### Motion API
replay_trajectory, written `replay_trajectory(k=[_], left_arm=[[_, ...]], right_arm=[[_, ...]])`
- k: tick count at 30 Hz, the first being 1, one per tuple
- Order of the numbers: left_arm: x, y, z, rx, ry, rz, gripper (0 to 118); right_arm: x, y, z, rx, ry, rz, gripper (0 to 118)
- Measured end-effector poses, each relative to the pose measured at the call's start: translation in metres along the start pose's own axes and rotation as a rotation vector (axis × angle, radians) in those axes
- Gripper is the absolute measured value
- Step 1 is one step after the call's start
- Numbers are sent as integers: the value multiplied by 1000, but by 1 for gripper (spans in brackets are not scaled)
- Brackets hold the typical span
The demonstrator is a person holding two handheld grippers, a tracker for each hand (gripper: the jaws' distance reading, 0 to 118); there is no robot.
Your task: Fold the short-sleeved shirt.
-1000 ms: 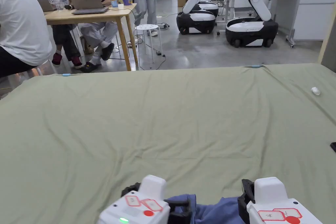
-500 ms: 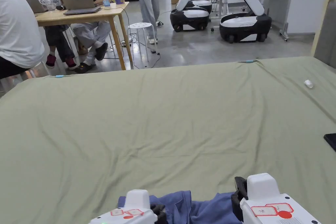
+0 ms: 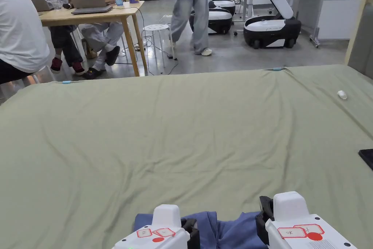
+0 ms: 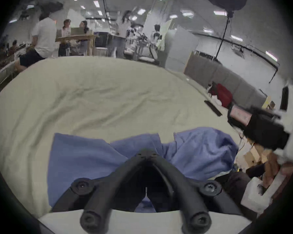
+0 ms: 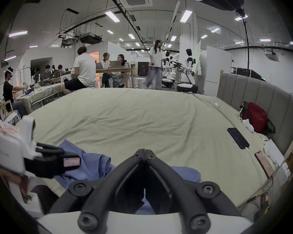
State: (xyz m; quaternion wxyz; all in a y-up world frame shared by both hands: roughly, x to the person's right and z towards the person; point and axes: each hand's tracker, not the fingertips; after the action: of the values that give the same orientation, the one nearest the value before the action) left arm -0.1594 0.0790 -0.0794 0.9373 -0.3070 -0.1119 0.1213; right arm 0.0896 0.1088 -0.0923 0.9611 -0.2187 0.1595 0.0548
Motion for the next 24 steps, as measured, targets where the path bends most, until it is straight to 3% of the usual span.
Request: replay_trajectory(k=[5, 8, 9, 11, 12, 14, 16, 21, 24], left_arm=[[-25, -15, 11, -27, -4, 47, 0], [-58, -26, 36, 57, 58, 143, 13], [-75, -30, 43, 73, 76, 195, 35], [-107, -40, 50, 69, 106, 305, 100], [-125, -46, 53, 63, 112, 373, 115], [-153, -58, 55, 70, 62, 542, 116], [-171, -71, 48, 92, -89, 721, 114], [-171, -74, 19, 175, -341, 915, 118], [-149, -60, 3, 149, -359, 915, 118]], right_arm=[[-15, 3, -1, 2, 26, 14, 0], [-24, 5, -2, 3, 34, 26, 0], [-26, 7, -3, 2, 39, 28, 0], [-32, 8, -5, 0, 48, 37, 0], [-35, 9, -6, 0, 53, 43, 0], [-39, 9, -7, 1, 61, 54, 0], [-42, 10, -9, 0, 67, 56, 0], [-40, 8, -10, -12, 60, 55, 0], [-33, 7, -9, -19, 45, 55, 0]])
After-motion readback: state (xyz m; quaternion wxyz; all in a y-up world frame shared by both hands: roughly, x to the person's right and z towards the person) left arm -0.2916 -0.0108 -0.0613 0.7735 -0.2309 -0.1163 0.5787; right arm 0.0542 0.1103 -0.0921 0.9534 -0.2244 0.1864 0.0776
